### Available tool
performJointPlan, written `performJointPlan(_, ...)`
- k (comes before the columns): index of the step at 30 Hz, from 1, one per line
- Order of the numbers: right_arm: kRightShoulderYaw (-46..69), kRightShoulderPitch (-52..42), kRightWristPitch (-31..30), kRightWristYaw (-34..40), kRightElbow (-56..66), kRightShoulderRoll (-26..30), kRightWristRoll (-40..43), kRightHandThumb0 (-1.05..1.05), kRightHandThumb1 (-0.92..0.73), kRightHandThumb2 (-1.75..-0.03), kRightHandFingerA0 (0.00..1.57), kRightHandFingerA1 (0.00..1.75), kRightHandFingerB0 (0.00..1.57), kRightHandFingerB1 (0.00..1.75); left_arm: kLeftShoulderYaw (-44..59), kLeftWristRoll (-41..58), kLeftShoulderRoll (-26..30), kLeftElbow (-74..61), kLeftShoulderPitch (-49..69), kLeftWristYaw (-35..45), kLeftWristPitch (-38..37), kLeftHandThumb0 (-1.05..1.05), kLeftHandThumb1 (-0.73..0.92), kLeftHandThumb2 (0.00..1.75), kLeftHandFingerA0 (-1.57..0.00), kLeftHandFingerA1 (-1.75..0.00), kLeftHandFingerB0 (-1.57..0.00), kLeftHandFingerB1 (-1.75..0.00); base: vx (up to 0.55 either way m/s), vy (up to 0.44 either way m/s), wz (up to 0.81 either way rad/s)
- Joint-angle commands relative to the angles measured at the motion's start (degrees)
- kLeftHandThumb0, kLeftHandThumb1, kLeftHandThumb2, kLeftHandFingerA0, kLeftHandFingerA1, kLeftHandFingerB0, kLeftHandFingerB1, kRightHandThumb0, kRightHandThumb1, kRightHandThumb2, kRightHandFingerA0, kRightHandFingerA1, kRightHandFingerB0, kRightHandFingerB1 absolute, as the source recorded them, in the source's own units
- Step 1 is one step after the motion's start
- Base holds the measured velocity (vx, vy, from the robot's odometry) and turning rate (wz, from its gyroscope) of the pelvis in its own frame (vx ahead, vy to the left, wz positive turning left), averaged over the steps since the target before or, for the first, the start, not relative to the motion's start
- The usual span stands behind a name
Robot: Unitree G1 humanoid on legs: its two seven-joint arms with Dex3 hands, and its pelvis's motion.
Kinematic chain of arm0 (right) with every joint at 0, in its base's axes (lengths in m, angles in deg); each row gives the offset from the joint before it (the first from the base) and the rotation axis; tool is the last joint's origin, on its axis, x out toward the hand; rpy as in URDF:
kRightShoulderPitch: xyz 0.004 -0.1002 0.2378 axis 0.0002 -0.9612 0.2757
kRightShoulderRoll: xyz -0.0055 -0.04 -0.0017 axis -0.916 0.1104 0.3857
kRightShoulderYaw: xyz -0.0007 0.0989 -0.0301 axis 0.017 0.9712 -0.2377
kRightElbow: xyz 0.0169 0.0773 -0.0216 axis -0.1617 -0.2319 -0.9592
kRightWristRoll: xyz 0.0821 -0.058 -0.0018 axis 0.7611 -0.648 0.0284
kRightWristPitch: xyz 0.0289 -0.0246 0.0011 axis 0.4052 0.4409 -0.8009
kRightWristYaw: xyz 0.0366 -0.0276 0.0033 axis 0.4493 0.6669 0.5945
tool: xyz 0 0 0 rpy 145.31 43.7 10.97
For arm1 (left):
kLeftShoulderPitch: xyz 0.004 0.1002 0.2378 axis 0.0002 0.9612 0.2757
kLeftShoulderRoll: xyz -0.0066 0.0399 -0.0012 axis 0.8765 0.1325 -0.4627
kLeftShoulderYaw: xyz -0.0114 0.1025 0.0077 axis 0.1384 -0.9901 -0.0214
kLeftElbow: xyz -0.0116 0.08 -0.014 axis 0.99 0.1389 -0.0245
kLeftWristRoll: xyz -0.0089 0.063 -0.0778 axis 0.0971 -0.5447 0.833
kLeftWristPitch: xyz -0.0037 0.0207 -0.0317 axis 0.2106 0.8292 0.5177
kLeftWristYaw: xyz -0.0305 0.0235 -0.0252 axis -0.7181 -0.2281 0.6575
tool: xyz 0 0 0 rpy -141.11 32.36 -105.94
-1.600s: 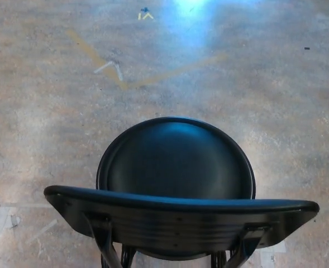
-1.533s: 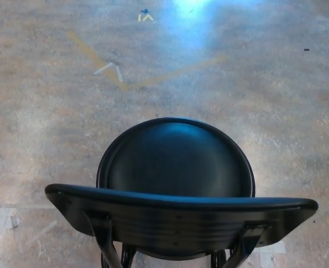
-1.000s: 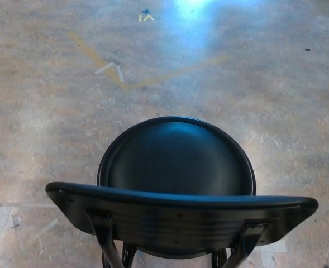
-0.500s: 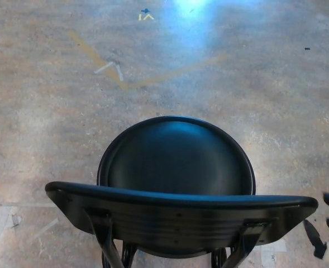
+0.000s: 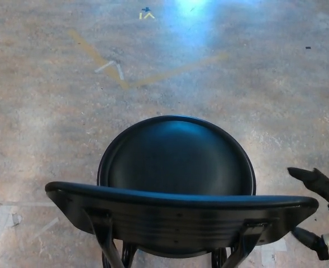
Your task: Use the right hand to rotate the back of the chair to its left.
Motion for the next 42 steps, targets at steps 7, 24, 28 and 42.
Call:
performJointPlan(7, -4.97, -4.66, -11.3, -18.51, 23.31, 5.3, 2.17, -1.05, -0.57, -0.67, 0.0, 0.48, 0.0, 0.48, -0.17, -0.28, 0.36, 0.06, 0.42, 0.65, 0.27, -0.47, 0.71, 0.61, -0.57, -0.49, -0.51, -0.41, 0.0, 0.0, 0.0)
performJointPlan(24, -15.65, 2.75, -17.6, -24.02, 27.06, -3.91, -1.35, -1.05, -0.59, -0.65, 0.0, 0.47, 0.0, 0.49, 0.14, 0.03, 0.57, 0.34, 0.78, 0.21, 0.13, -0.46, 0.71, 0.61, -0.58, -0.49, -0.52, -0.42, 0.0, 0.0, 0.0)
performJointPlan(28, -18.25, 4.62, -17.81, -23.99, 25.94, -7.23, -2.81, -1.05, -0.46, -0.93, 0.0, 0.52, 0.0, 0.53, -0.52, -0.6, 0.77, 0.07, 0.55, 0.71, 0.07, -0.49, 0.72, 0.61, -0.56, -0.5, -0.5, -0.41, 0.0, 0.0, 0.0)
performJointPlan(42, -27.09, 10.38, -20.34, -23.39, 23.77, -18.79, -8.12, -1.05, -0.51, -0.92, 0.0, 0.4, 0.0, 0.43, -0.55, -0.51, 1.05, 0.12, 0.16, 0.73, 0.55, -0.48, 0.72, 0.61, -0.56, -0.49, -0.49, -0.41, 0.0, 0.0, 0.0)
